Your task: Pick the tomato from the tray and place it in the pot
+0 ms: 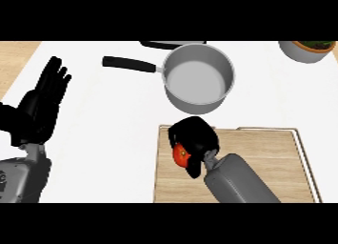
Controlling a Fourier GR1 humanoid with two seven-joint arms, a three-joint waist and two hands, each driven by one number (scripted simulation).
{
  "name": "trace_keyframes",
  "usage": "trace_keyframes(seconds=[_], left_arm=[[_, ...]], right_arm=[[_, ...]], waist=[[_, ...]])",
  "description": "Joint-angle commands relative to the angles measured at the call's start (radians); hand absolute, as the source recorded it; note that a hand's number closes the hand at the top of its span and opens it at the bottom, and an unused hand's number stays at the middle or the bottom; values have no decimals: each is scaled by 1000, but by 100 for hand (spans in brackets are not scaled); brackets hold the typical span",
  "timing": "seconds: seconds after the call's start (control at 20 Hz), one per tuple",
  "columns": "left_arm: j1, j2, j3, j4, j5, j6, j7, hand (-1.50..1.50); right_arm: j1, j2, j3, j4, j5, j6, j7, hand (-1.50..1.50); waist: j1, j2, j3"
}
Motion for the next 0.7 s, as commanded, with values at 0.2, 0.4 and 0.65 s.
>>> trace_keyframes(seconds=[0.2,0.4,0.65], left_arm=[[-23,-14,-26,16,-1,-13,7,0],[-20,-25,-40,22,-5,-12,6,0],[-38,-32,-49,49,-17,-12,-4,0]], right_arm=[[-118,15,27,-98,-64,-351,349,150],[-224,15,46,-137,-14,-529,527,150],[-391,15,90,-111,93,-663,786,150]], waist=[[37,-10,0],[46,-19,-4],[40,-13,-9]])
